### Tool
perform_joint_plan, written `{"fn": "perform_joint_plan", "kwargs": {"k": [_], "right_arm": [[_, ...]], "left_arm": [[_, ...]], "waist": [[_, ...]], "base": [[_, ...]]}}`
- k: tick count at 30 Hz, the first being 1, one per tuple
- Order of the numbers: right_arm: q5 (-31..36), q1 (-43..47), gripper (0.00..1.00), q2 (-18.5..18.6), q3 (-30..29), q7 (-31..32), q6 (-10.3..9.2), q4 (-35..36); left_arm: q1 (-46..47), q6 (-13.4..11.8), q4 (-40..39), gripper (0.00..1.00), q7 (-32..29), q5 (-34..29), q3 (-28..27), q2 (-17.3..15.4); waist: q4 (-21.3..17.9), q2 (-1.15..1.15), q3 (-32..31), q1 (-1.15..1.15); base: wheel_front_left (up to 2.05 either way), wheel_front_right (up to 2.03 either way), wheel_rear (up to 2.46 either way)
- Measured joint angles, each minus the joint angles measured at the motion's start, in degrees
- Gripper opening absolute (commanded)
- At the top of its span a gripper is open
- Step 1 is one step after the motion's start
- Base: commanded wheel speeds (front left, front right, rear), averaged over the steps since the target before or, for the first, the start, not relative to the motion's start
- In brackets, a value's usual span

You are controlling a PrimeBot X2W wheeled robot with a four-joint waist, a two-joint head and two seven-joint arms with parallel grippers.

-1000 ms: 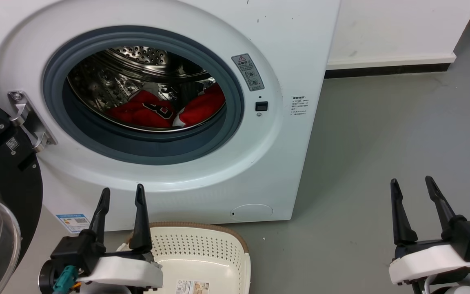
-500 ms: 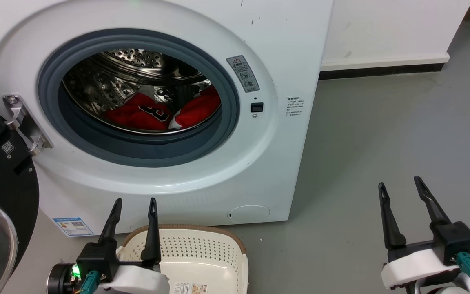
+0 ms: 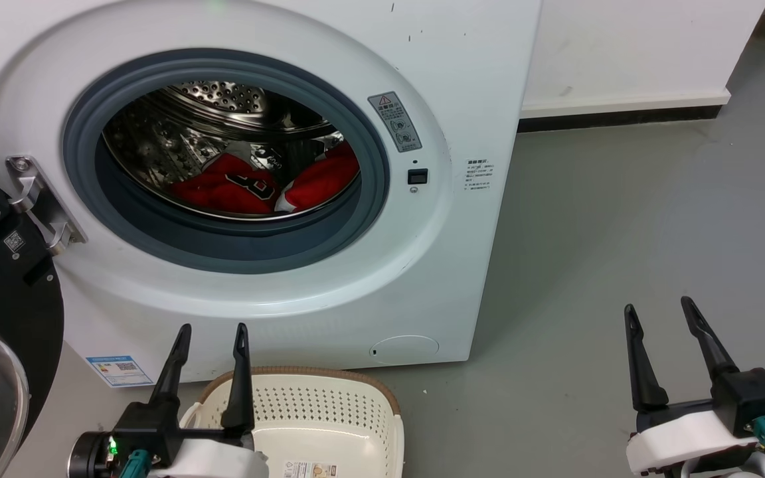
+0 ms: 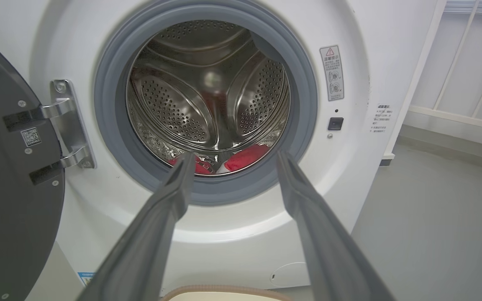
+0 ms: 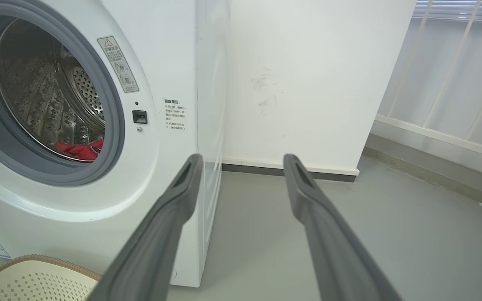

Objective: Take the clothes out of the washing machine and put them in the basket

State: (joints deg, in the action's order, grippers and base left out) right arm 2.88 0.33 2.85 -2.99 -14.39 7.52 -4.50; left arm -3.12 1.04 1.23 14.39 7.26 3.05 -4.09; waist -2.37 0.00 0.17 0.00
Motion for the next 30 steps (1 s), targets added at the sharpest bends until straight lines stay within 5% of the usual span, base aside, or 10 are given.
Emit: {"fn": "perform_joint_plan", "kwargs": {"k": [10,30], "right_arm": [[1.0,0.0,1.00,0.0,-0.1,-0.7,-0.01,-0.5],[-1.3,0.0,1.00,0.0,-0.8,-0.7,-0.01,-2.4]], "left_arm": [[-0.2,2.3,0.8,1.00,0.7,-3.1,-1.8,0.9],[-0.2,2.8,0.3,1.00,0.7,-4.0,-2.6,1.1]], "waist": [[0.0,0.00,0.2,0.00],[-0.3,0.00,0.6,0.00]], "base": [[0.00,0.00,0.00],[0.00,0.00,0.00]]}}
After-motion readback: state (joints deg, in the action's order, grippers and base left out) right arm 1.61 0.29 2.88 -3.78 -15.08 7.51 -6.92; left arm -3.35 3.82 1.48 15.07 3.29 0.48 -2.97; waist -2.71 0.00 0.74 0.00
